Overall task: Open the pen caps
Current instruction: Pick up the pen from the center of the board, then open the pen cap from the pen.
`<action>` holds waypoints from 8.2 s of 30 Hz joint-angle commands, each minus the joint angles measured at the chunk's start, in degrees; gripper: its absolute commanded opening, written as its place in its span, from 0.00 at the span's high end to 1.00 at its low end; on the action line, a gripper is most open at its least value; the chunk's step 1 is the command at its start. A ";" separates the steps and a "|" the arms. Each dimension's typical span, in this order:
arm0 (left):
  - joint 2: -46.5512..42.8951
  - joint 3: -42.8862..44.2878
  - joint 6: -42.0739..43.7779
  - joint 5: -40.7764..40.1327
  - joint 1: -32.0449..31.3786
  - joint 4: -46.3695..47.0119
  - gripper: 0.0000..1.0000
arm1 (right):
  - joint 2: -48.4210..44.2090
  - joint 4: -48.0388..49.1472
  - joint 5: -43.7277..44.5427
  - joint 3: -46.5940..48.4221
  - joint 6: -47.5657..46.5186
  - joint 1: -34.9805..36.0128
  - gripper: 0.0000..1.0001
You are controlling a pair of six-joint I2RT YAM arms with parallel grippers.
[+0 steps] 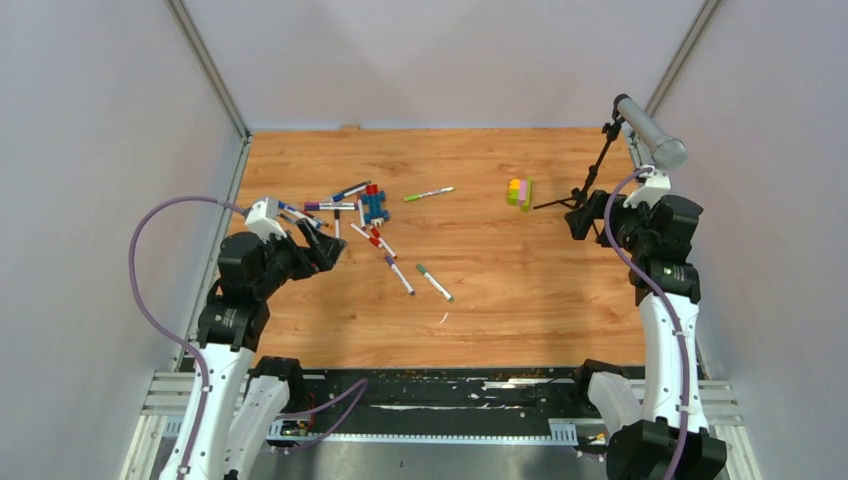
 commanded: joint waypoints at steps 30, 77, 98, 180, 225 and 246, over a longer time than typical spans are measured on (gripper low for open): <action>18.31 -7.61 -19.47 -31.94 -38.42 13.48 0.00 | -0.69 1.05 -30.82 -8.37 -27.44 -0.51 0.00; 69.67 20.47 -29.56 -44.92 -43.16 -1.84 0.70 | -0.44 0.03 -27.17 -7.13 -28.74 0.11 0.00; 45.41 3.56 -21.47 -36.46 -42.62 12.74 1.00 | 0.19 -0.98 -33.59 -7.63 -29.02 0.33 0.00; 42.25 -1.49 -14.45 -10.76 -48.86 79.70 0.04 | 8.97 18.45 -51.68 -11.79 -8.36 26.16 1.00; 52.79 -1.15 -17.88 -12.69 -52.33 95.53 1.00 | 9.99 30.09 -47.75 -11.50 8.49 24.51 0.46; 46.93 3.91 -14.47 -19.13 -42.10 96.77 1.00 | 12.30 30.99 -53.63 -13.40 5.34 26.43 1.00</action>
